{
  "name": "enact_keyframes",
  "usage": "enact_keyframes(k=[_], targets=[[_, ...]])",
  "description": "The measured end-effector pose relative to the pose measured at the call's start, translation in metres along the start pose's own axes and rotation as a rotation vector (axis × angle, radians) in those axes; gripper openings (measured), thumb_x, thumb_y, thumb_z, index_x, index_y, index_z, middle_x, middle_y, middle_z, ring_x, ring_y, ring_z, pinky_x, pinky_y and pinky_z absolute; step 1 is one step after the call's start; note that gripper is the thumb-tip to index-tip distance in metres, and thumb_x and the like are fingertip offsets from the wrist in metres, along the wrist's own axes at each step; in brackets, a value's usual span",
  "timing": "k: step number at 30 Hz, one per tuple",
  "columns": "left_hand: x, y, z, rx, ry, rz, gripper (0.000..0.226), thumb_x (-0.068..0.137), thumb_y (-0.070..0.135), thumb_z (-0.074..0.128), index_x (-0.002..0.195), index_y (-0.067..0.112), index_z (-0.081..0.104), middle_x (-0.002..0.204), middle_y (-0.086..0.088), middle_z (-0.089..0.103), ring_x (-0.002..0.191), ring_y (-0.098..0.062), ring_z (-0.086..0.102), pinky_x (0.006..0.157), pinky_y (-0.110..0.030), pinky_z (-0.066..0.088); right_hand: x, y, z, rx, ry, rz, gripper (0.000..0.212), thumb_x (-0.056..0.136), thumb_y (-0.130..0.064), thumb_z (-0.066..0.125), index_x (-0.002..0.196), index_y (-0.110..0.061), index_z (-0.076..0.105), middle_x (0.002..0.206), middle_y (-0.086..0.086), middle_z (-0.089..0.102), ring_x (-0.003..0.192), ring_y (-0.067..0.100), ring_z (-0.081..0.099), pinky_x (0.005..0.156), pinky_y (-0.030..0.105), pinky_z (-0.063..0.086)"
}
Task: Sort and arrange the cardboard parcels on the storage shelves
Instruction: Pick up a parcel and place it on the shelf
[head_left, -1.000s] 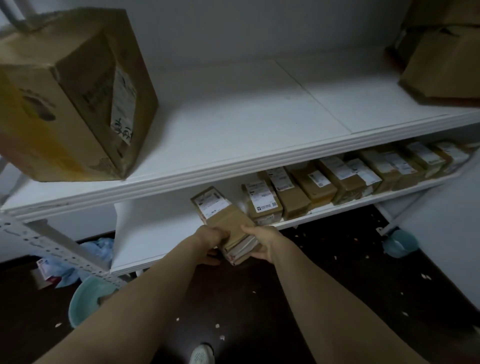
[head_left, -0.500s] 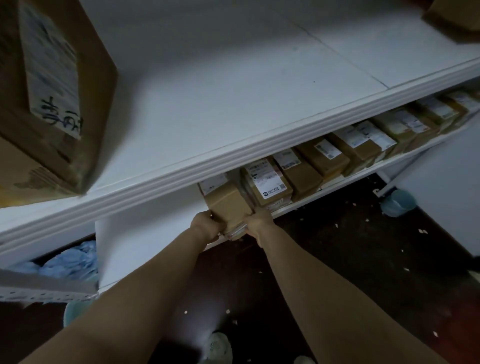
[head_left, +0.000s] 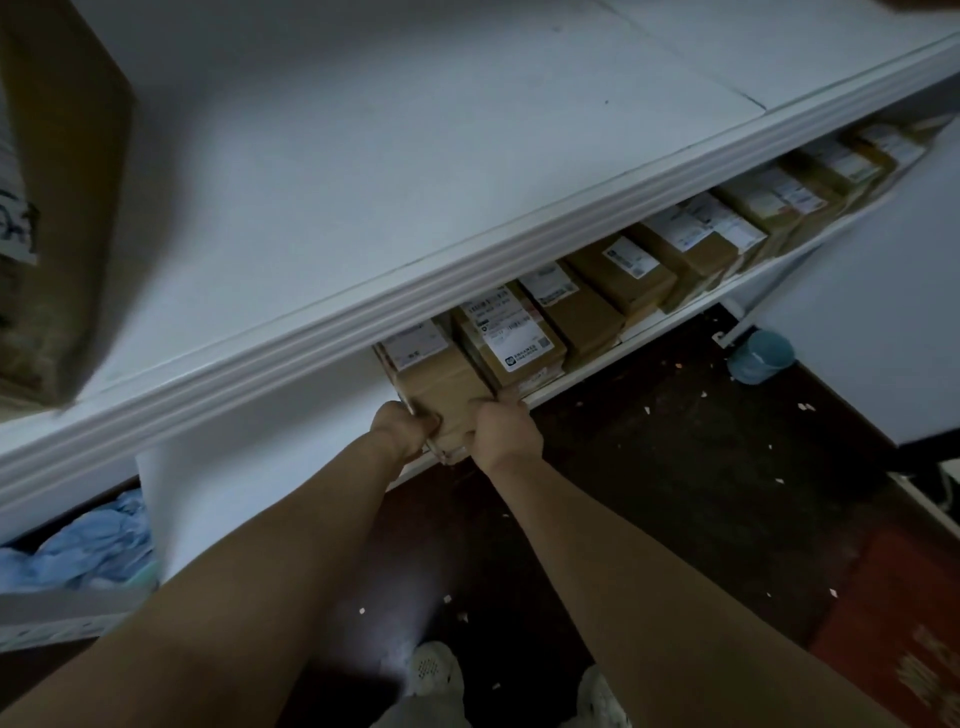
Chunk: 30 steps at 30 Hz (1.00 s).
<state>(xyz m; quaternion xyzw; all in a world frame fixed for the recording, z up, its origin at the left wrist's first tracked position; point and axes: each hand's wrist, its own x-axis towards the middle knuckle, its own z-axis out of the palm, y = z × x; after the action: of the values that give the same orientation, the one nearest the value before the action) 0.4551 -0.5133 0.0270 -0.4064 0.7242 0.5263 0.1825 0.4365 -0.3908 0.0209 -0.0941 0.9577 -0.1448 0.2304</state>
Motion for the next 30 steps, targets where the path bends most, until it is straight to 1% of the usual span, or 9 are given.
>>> enact_keyframes(k=[4,8,10,12,15,18,20,25,30], targets=[[0.007,-0.002,0.003,0.050,-0.003,0.010,0.044,0.086,0.008,0.066,0.119,-0.016,0.052,0.105,-0.032,0.061,0.094,-0.044,0.062,0.073,-0.032,0.042,0.003,0.002,0.001,-0.019,0.007,-0.023,0.029,0.094,-0.007,0.053,0.122,-0.009,0.059,0.144,0.020,0.032,0.130,0.032,0.037,0.093,0.037,0.048],[0.008,0.001,0.006,0.035,-0.013,0.032,0.039,0.086,0.005,0.064,0.119,-0.013,0.054,0.104,-0.026,0.062,0.072,-0.025,0.051,0.075,-0.031,0.042,0.002,0.002,-0.002,0.004,0.031,-0.007,0.029,0.094,-0.010,0.055,0.123,-0.009,0.058,0.143,0.018,0.028,0.130,0.032,0.034,0.097,0.040,0.047],[0.008,0.002,0.008,0.022,-0.020,0.034,0.037,0.087,0.006,0.064,0.118,-0.011,0.055,0.086,-0.019,0.061,0.069,-0.023,0.051,0.076,-0.031,0.045,0.001,0.001,-0.001,0.058,0.035,0.017,0.033,0.094,-0.009,0.055,0.126,-0.007,0.055,0.145,0.017,0.025,0.129,0.031,0.036,0.100,0.040,0.047],[0.008,0.003,0.008,-0.020,-0.022,0.012,0.036,0.088,0.012,0.065,0.117,-0.006,0.057,0.092,-0.015,0.062,0.081,-0.027,0.060,0.084,-0.035,0.052,0.001,0.001,-0.002,0.109,0.049,0.033,0.033,0.093,-0.010,0.057,0.126,-0.006,0.055,0.145,0.017,0.028,0.125,0.030,0.041,0.099,0.037,0.047],[0.006,0.004,0.007,-0.037,-0.010,-0.040,0.044,0.085,0.033,0.068,0.111,-0.001,0.055,0.108,-0.010,0.062,0.099,-0.028,0.060,0.088,-0.038,0.052,0.000,0.005,-0.009,0.169,0.038,-0.013,0.029,0.092,-0.012,0.055,0.121,-0.009,0.057,0.129,0.012,0.050,0.114,0.027,0.053,0.092,0.035,0.049],[0.009,0.001,0.004,0.155,0.102,-0.067,0.096,0.064,0.064,0.070,0.132,0.003,0.039,0.127,-0.010,0.052,0.117,-0.029,0.050,0.099,-0.037,0.043,-0.006,0.004,-0.011,0.375,-0.089,-0.052,0.025,0.089,-0.002,0.051,0.110,-0.013,0.058,0.113,0.008,0.062,0.106,0.023,0.059,0.093,0.039,0.051],[0.010,-0.002,0.005,0.312,0.195,-0.102,0.119,0.064,0.061,0.074,0.147,0.001,0.012,0.142,-0.019,0.036,0.131,-0.034,0.036,0.108,-0.041,0.035,-0.011,0.001,-0.008,0.511,-0.196,-0.056,0.023,0.090,0.000,0.045,0.101,-0.016,0.057,0.112,0.009,0.064,0.106,0.023,0.060,0.095,0.039,0.050],[-0.002,-0.014,0.005,0.648,0.244,-0.267,0.143,0.058,0.050,0.084,0.146,-0.006,-0.015,0.144,-0.020,0.026,0.133,-0.032,0.031,0.108,-0.039,0.031,-0.014,-0.002,0.001,0.475,-0.306,-0.056,0.025,0.091,-0.003,0.040,0.095,-0.019,0.058,0.118,0.010,0.062,0.111,0.023,0.057,0.097,0.036,0.047],[-0.008,-0.032,-0.020,0.920,0.237,-0.333,0.134,0.061,0.034,0.085,0.142,-0.014,-0.011,0.141,-0.025,0.029,0.132,-0.035,0.033,0.111,-0.042,0.030,-0.012,-0.007,-0.002,0.330,-0.278,-0.094,0.045,0.091,0.004,0.045,0.131,-0.017,0.051,0.134,0.009,0.049,0.118,0.026,0.051,0.096,0.035,0.047]])
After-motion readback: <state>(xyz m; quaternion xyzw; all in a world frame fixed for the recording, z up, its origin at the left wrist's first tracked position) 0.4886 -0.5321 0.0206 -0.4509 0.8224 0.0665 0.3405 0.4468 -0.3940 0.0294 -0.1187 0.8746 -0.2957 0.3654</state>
